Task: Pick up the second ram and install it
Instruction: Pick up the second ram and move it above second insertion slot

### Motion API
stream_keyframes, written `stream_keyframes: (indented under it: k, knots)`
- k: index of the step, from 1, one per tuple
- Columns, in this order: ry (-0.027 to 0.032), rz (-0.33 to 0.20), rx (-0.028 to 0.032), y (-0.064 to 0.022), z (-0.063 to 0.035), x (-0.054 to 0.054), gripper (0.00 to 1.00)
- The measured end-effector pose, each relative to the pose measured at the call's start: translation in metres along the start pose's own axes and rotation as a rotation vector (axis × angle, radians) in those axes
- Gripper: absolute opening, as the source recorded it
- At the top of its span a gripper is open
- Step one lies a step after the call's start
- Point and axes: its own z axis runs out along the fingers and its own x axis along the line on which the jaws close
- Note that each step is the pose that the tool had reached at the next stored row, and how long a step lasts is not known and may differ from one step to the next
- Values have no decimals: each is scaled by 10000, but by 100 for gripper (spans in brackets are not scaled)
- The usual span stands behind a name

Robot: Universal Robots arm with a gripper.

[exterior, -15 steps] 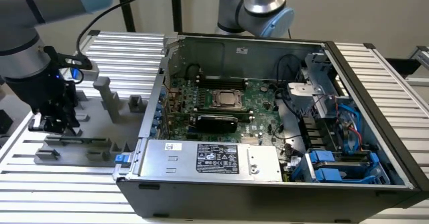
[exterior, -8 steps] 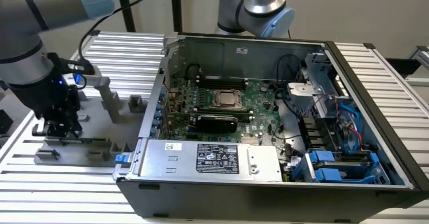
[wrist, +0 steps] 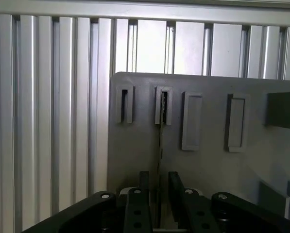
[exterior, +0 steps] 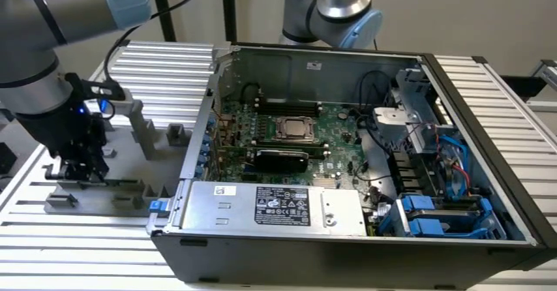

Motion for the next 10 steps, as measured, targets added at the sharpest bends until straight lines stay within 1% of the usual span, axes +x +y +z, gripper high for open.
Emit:
stream_keyframes:
  k: [5, 10]
  knots:
    - [-25, 25, 2, 0, 26, 0, 100]
    - [-33, 60, 3, 1, 70, 2, 100]
